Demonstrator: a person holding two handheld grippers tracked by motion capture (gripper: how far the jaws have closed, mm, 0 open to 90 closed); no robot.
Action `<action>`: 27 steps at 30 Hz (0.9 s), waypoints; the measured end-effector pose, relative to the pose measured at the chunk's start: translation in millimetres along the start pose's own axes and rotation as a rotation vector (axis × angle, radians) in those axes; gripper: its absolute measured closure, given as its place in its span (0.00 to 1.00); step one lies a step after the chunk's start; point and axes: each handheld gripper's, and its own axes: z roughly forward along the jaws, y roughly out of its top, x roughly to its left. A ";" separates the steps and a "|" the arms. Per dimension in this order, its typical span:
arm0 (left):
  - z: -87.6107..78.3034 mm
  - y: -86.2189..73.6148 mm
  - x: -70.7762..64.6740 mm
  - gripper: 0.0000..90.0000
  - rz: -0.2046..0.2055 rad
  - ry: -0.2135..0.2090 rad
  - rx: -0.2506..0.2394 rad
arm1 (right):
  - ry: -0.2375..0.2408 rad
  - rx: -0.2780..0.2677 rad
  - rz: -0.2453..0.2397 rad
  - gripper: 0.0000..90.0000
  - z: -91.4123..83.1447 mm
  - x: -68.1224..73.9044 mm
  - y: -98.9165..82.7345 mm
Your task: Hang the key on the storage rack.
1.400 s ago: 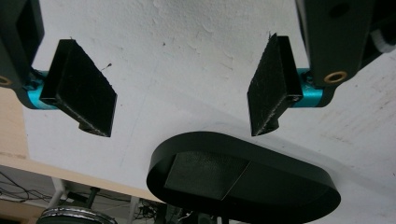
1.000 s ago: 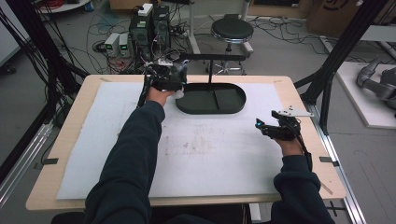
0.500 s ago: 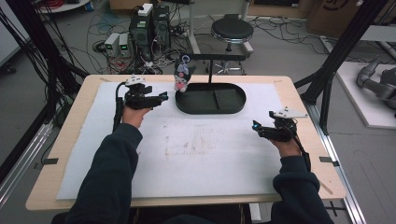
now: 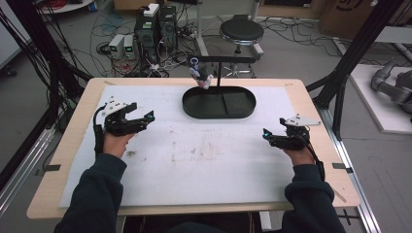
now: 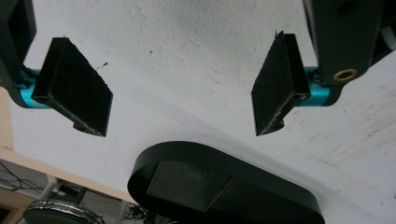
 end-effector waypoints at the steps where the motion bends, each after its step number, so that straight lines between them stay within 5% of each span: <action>1: -3.9 -2.1 0.5 0.24 -0.002 0.003 -0.006 | 0.002 0.002 -0.002 0.23 -0.6 0.4 -0.2; 13: -25.6 -33.9 1.7 0.23 0.004 0.001 0.012 | -0.022 0.013 -0.032 0.23 -0.6 3.9 -0.2; 27: -28.7 -40.8 5.9 0.24 -0.003 0.008 0.011 | -0.020 0.030 -0.016 0.23 3.3 1.2 -1.8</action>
